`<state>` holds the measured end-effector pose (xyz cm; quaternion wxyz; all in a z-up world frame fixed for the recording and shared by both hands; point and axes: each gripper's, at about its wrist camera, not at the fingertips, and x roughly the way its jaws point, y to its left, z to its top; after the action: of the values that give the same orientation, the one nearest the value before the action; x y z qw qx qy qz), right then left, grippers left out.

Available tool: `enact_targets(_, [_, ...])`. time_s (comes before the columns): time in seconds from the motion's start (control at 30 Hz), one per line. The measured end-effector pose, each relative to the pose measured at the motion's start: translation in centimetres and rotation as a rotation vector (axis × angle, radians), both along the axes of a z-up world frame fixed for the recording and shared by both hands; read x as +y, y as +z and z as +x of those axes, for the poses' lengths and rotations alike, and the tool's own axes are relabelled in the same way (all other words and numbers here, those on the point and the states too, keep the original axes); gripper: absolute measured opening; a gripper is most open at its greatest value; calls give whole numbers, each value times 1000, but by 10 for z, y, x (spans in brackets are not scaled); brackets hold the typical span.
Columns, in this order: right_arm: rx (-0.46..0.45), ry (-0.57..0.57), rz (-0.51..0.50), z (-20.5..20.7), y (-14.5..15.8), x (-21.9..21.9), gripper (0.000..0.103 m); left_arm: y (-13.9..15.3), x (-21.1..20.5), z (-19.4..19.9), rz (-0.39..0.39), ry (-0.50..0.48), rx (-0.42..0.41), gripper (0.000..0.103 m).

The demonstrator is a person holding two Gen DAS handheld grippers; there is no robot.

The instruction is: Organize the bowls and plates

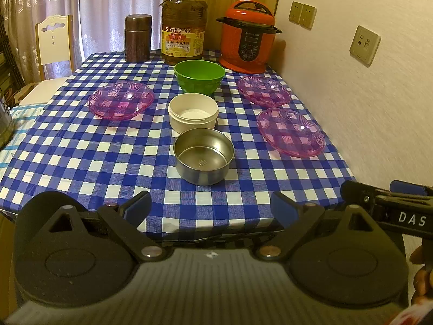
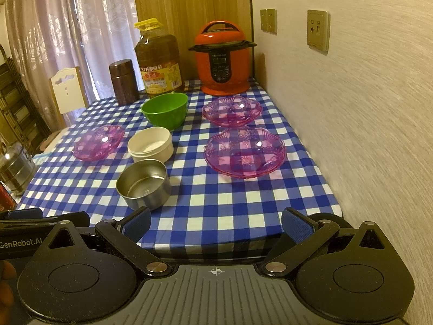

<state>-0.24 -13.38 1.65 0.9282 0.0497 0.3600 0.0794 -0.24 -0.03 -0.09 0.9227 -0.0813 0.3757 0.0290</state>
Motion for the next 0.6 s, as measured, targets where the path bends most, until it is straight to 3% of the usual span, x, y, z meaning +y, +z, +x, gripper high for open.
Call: enact_targets(0.6, [-1, 0, 0, -1, 0, 1, 102, -1, 1, 0, 0, -1, 3, 93])
